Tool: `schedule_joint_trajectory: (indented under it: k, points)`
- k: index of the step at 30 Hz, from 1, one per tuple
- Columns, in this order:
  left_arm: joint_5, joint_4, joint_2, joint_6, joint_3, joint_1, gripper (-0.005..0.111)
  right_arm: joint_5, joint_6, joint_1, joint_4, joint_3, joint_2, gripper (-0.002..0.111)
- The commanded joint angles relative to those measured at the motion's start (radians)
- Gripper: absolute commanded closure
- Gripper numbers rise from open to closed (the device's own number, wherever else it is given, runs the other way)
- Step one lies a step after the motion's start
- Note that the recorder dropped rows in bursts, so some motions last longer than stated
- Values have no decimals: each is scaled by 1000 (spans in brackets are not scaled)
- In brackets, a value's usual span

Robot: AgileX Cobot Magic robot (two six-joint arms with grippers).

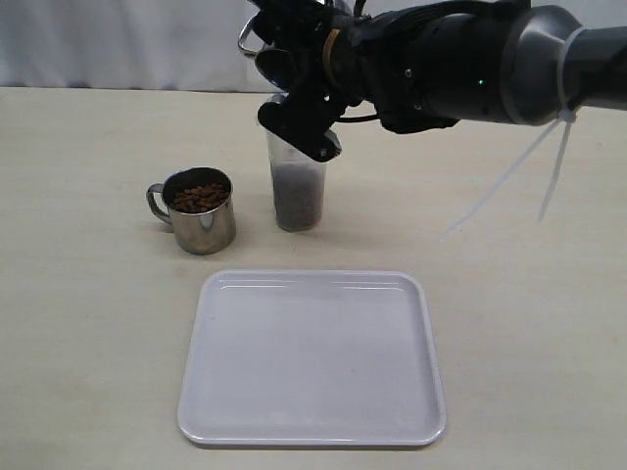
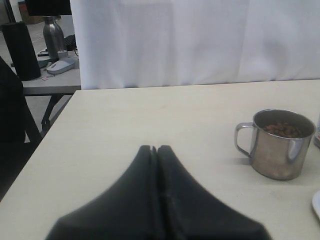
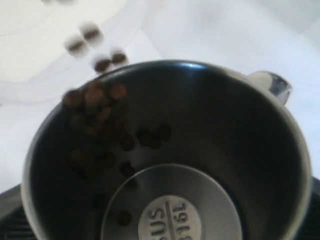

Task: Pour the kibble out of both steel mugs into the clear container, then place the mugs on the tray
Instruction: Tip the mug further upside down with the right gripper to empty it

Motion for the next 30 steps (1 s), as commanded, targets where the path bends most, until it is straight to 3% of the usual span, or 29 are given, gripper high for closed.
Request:
schedule_joint_trajectory:
  k: [1, 24, 30]
  points:
    - [-7, 1, -1, -6, 2, -2, 107, 13, -27, 1, -10, -11, -11, 104]
    - [-7, 1, -1, -6, 2, -2, 107, 290, -28, 120, -10, -10, -6, 104]
    - [-9, 1, -1, -6, 2, -2, 107, 372, -130, 152, -10, -10, 45, 104]
